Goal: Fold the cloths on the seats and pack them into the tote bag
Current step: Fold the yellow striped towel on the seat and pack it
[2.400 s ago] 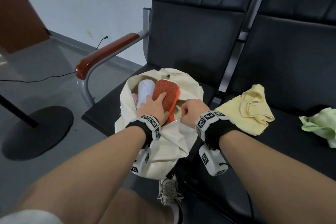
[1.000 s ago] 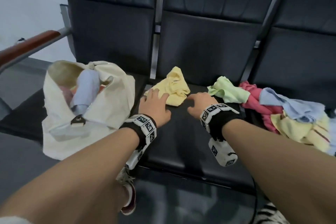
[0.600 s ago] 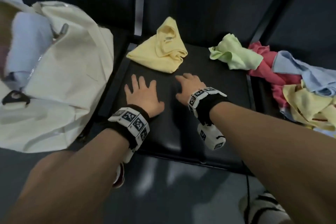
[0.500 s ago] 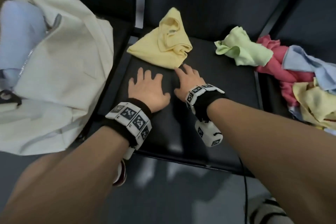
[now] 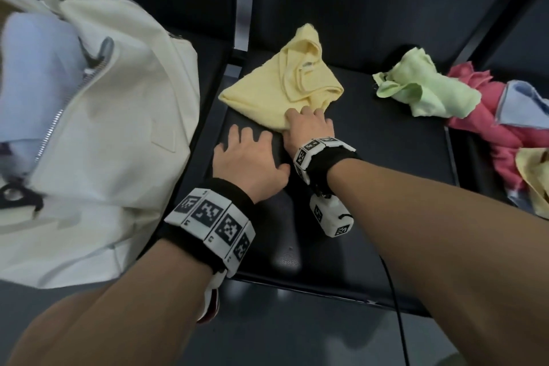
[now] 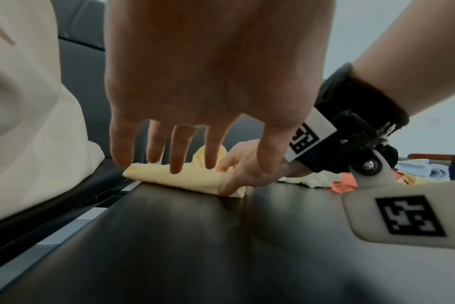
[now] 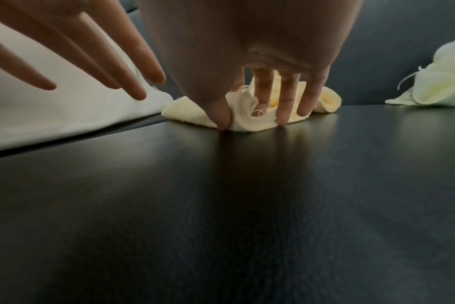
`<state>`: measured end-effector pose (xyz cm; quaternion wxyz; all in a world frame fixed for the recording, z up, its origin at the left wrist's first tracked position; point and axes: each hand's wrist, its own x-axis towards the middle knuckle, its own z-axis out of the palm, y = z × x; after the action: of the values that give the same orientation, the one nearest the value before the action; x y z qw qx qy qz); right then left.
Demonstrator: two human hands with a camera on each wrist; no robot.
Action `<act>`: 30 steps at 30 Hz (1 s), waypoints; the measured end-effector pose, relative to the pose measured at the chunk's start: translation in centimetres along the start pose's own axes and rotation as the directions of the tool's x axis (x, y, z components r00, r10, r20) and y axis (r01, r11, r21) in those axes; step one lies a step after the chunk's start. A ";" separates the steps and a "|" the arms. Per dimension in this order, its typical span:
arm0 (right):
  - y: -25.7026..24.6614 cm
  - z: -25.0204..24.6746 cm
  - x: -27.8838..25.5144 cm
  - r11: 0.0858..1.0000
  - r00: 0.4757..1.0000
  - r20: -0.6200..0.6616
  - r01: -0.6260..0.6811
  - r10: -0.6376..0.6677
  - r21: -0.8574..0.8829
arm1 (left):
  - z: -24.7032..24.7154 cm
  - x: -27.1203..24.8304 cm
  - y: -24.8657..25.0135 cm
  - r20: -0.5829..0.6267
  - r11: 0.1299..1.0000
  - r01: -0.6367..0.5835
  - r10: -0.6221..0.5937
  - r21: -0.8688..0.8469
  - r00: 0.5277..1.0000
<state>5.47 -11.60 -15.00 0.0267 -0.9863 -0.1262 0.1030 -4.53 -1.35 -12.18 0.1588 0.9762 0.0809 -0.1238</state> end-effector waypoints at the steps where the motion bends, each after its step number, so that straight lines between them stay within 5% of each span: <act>1: 0.0 -0.2 -0.1 1.000 0.999 0.031 0.013 -0.013 -0.001 | 0.1 -0.2 -0.1 -0.005 1.000 0.000 0.000 0.001 1.000; 8: 0.4 -4.3 -4.1 0.990 0.968 0.239 0.051 -0.082 0.133 | 0.6 -3.1 -1.4 0.064 0.996 -0.006 0.012 -0.086 0.998; 13: 1.6 -12.2 -8.6 0.987 0.976 0.192 0.077 -0.103 0.141 | 0.7 -6.7 -0.5 0.067 0.928 0.048 -0.025 -0.370 0.997; 20: 3.0 -22.2 -16.2 0.974 0.987 0.133 0.054 -0.084 0.219 | -2.2 -11.3 3.3 -0.054 0.807 -0.029 -0.003 -0.589 0.999; 30: 5.1 -28.7 -25.7 0.932 0.994 -0.051 0.110 -0.098 0.346 | -5.7 -16.7 9.0 -0.202 0.592 -0.155 -0.014 -0.791 0.979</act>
<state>-11.62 -23.82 17.73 0.2085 -0.9594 -0.1577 0.1058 -17.48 -9.84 0.10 0.5773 0.8096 0.1035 0.0245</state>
